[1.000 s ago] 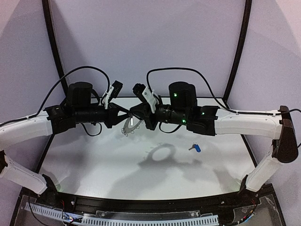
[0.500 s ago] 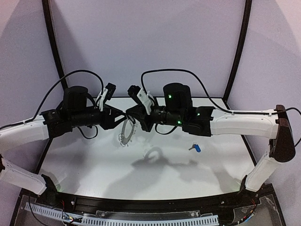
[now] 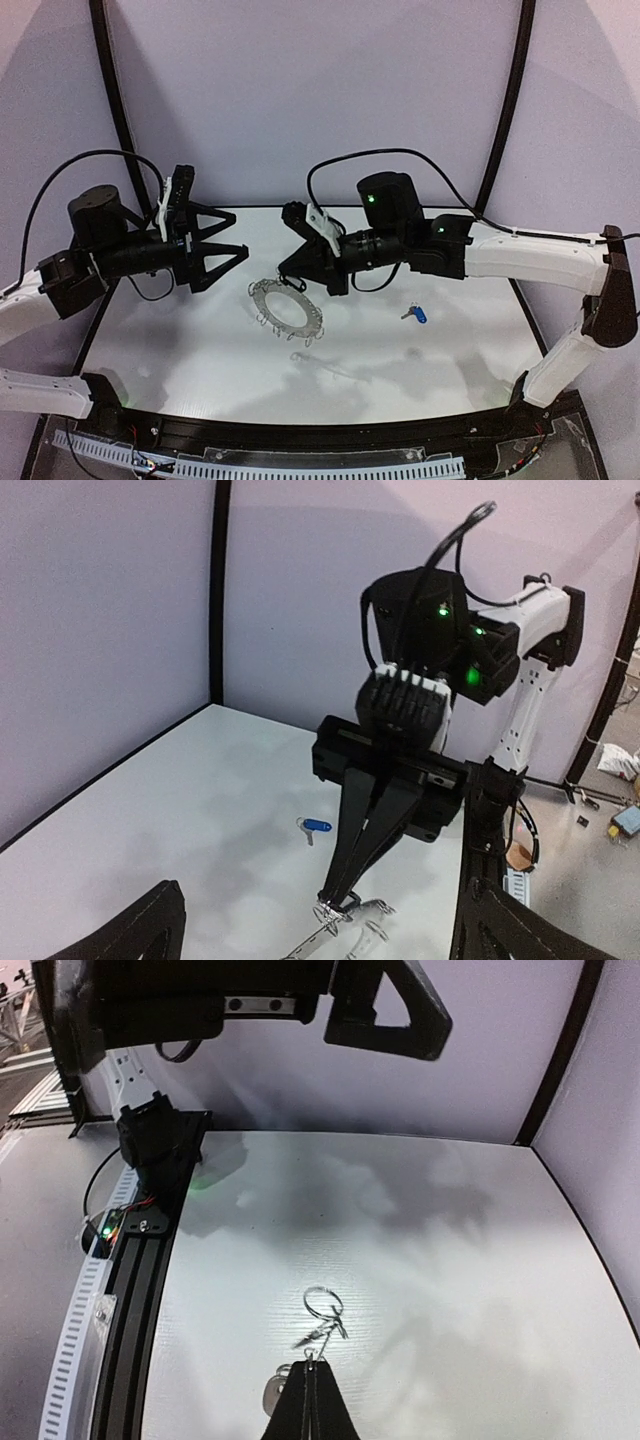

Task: Put the keys on the keyring

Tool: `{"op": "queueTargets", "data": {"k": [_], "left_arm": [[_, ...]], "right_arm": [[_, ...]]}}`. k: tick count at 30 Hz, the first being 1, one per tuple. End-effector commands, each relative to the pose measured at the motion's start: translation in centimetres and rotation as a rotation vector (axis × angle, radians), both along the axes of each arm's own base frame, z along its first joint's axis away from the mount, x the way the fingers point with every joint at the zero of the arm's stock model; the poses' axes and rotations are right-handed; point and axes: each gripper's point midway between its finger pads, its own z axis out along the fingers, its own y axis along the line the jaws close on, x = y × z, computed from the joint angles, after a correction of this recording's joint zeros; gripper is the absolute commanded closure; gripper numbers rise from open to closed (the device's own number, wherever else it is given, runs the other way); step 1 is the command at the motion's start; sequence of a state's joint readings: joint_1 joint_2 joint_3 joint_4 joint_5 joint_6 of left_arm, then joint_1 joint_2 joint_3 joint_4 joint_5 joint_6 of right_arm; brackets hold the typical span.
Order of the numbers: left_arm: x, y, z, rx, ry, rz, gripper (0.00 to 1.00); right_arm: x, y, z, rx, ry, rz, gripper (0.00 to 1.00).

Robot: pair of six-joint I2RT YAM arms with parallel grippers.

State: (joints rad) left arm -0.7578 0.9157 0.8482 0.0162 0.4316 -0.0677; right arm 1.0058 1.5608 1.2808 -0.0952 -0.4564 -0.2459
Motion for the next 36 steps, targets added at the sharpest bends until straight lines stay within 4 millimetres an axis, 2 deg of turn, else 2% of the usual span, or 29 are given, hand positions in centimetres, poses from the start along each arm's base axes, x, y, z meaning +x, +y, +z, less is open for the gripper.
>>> {"op": "queueTargets", "data": {"k": [1,3,6,8,9,12,14,15,16,21,24,34,36], "left_arm": [[-0.6,-0.8,-2.6,0.115,-0.028,-0.069,0.01],[0.3,-1.0,-4.1,0.190,-0.037,-0.055,0.01],[1.2,-1.3,-4.9,0.224,-0.010,-0.086,0.01],[1.1,-1.5,-5.2,0.230,0.002,-0.127,0.01],[0.9,-1.8,-6.2,0.258,0.016,-0.191,0.02],[0.1,-2.8,-6.0,0.261,0.025,-0.298,0.05],[-0.9,-3.3,-6.3,0.276,0.036,-0.397,0.07],[-1.2,-3.4,-7.3,0.301,0.067,-0.433,0.08],[-1.5,-3.6,-6.6,0.287,0.066,-0.468,0.10],[-1.6,-4.7,-7.2,0.296,0.176,-0.548,0.20],[-1.7,-5.2,-6.7,0.274,0.212,-0.588,0.30],[-0.6,-5.0,-8.0,0.290,0.208,-0.494,0.37],[-0.3,-5.1,-7.9,0.277,0.202,-0.478,0.43]], "right_arm": [[-1.2,-0.7,1.8,0.032,-0.031,0.080,1.00],[-1.9,-0.9,1.5,0.016,-0.035,0.121,1.00],[-3.0,-1.4,1.9,0.002,-0.061,0.188,1.00],[-3.5,-1.6,2.0,-0.004,-0.066,0.214,1.00],[-4.0,-1.8,2.3,0.003,-0.072,0.248,1.00],[-4.4,-2.0,2.5,0.003,-0.072,0.276,1.00],[-4.2,-1.9,2.6,0.002,-0.072,0.265,1.00],[-4.1,-1.9,2.6,0.001,-0.071,0.255,1.00],[-3.9,-1.9,2.7,0.001,-0.070,0.239,1.00],[-2.8,-1.8,3.0,0.008,-0.071,0.176,1.00],[-2.2,-1.7,3.2,0.009,-0.074,0.134,1.00],[-1.1,-1.9,3.6,0.017,-0.069,0.056,1.00],[-1.2,-1.8,3.6,0.019,-0.059,0.060,1.00]]}}
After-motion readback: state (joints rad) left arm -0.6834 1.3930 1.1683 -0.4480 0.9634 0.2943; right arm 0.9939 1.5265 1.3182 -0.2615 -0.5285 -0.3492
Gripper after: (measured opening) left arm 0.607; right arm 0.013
